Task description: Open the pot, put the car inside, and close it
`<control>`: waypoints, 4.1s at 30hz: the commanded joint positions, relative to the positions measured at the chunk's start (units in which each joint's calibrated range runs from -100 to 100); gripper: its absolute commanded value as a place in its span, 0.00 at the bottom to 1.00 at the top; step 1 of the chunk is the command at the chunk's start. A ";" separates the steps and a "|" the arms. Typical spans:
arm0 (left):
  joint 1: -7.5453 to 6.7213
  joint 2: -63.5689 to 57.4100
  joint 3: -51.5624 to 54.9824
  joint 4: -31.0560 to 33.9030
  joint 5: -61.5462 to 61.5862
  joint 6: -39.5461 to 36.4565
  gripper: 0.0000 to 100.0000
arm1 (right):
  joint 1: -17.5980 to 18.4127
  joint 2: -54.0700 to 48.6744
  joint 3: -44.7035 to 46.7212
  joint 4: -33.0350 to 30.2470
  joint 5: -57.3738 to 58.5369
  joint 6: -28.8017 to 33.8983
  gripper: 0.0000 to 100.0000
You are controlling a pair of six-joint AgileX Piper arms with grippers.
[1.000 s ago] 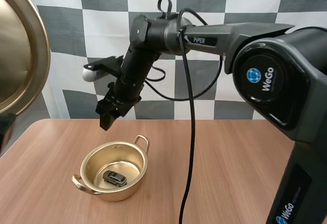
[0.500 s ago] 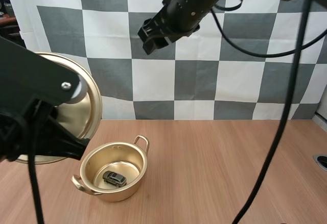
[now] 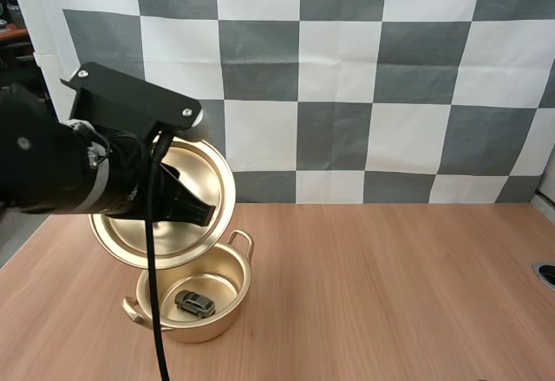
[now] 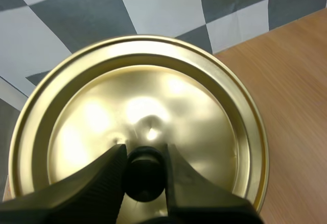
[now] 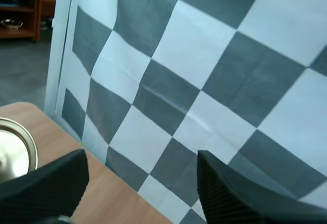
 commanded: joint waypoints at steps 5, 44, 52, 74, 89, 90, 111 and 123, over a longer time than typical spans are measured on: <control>-0.02 9.75 0.05 -0.35 -0.48 -0.35 0.00 | -0.98 -7.26 0.00 -6.35 0.00 3.47 1.00; -0.02 35.28 3.95 -2.76 -1.17 -1.32 0.00 | -2.79 -10.36 0.00 -6.41 0.00 3.63 1.00; -0.02 35.28 3.95 -2.80 -4.85 -0.78 0.00 | -2.79 -10.50 0.00 -6.41 0.00 3.63 1.00; -0.02 41.05 3.95 -4.88 -4.89 1.13 0.00 | -2.79 -10.50 0.00 -6.41 0.00 3.63 1.00; -0.02 41.71 3.95 -3.52 -5.06 -0.48 0.00 | -2.79 -10.50 0.00 -6.41 0.00 3.63 1.00; -0.02 41.71 3.95 -3.17 -5.06 -0.59 0.00 | -2.79 -10.50 0.00 -6.41 0.00 3.63 1.00; -0.02 41.49 3.95 -2.85 -5.29 3.69 1.00 | -2.79 -10.50 0.00 -5.57 0.00 3.27 1.00; -0.02 41.02 3.60 -3.75 -7.81 3.00 1.00 | -2.79 -10.50 0.00 -5.20 0.00 3.27 1.00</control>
